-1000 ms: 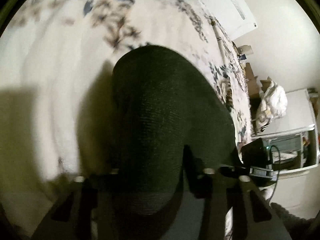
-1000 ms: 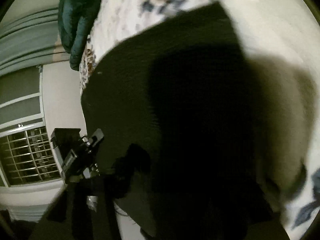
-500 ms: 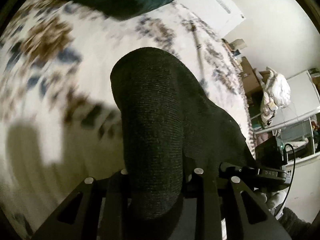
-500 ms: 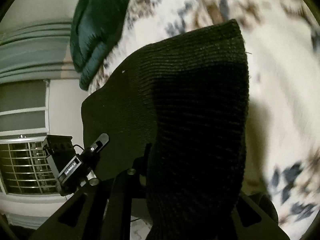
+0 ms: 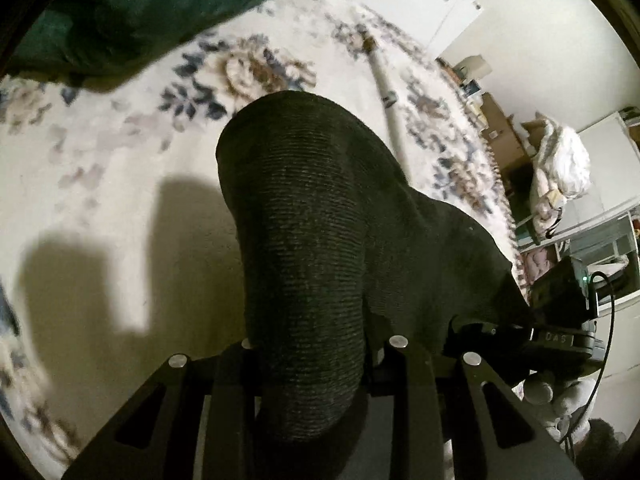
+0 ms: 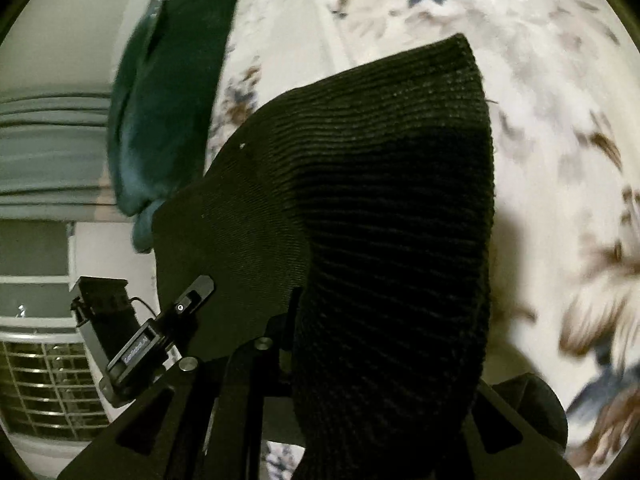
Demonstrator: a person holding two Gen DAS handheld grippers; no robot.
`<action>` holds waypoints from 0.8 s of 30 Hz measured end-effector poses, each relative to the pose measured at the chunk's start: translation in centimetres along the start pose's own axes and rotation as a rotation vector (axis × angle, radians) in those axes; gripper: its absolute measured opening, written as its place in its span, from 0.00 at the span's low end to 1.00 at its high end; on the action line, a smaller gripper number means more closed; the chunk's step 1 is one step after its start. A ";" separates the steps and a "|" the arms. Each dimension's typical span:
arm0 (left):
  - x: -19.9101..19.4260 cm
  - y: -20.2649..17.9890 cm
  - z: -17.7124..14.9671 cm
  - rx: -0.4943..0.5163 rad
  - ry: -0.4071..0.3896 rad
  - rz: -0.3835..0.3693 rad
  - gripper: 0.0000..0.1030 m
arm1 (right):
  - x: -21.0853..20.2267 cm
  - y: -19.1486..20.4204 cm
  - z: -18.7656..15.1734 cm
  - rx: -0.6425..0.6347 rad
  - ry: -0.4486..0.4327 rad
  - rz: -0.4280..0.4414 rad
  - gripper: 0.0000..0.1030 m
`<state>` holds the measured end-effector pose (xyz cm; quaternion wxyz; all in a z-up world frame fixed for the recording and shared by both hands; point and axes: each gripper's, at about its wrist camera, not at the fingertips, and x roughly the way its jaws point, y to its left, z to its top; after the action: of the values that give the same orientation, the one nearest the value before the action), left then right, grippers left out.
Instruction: Fold small clothes
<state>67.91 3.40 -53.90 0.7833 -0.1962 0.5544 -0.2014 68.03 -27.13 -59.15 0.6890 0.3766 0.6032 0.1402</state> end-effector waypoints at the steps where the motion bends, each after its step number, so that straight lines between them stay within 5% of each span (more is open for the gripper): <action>1: 0.4 0.1 0.1 0.005 0.008 0.014 0.23 | 0.5 -0.2 0.4 0.000 0.014 -0.010 0.14; 6: 0.6 0.8 -0.2 0.011 0.034 0.049 0.30 | 1.1 -0.3 1.4 0.010 0.038 -0.054 0.16; 10: -0.3 0.7 -0.4 0.019 0.033 0.125 0.39 | 0.5 0.9 1.0 -0.031 0.034 -0.202 0.29; 15: -1.9 -0.8 -0.4 0.094 -0.038 0.321 0.51 | -0.8 3.9 -1.0 -0.219 -0.038 -0.520 0.51; 17: -3.3 -1.6 -0.9 0.129 -0.081 0.397 0.71 | -1.3 5.3 -2.3 -0.274 -0.094 -0.629 0.74; 20: -4.9 -2.7 -1.8 0.163 -0.116 0.462 0.89 | -2.1 6.7 -4.4 -0.307 -0.159 -0.701 1.00; 24: -7.0 -4.7 -3.3 0.177 -0.152 0.511 0.92 | -4.0 7.4 -7.8 -0.321 -0.252 -0.808 1.00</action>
<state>62.18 2.90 -46.95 0.8620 0.0046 0.5061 -0.0295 61.71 -22.01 -51.03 0.8061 0.0137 0.5839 -0.0951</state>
